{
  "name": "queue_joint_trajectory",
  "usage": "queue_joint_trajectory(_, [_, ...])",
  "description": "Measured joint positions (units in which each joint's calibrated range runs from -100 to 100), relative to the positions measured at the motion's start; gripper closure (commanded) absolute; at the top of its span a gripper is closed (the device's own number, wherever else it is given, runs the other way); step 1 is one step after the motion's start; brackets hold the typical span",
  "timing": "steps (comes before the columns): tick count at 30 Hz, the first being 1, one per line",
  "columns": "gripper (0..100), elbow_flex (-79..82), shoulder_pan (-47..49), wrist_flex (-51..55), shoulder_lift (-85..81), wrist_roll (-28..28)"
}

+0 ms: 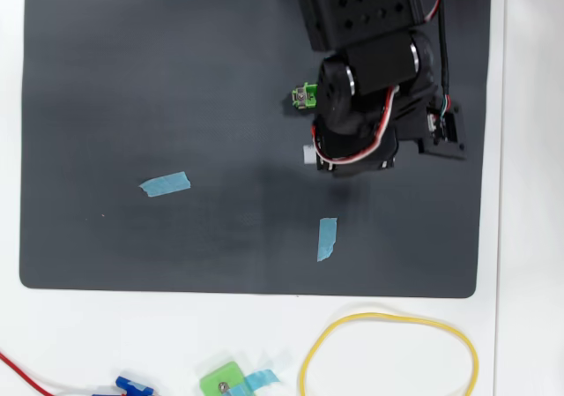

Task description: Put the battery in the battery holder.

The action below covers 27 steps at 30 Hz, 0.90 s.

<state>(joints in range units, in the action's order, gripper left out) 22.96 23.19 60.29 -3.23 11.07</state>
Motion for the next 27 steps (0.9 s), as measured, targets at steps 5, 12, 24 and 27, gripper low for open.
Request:
queue_joint_trajectory(5, [100, 5.4, 0.2, -0.3, -2.6, -0.1])
queue_joint_trajectory(12, [100, 8.7, 5.2, -0.3, -8.1, 1.5])
queue_joint_trajectory(24, [100, 13.0, 8.3, -0.3, -8.7, 1.5])
queue_joint_trajectory(27, [100, 13.3, 8.3, -0.3, -8.7, 1.5])
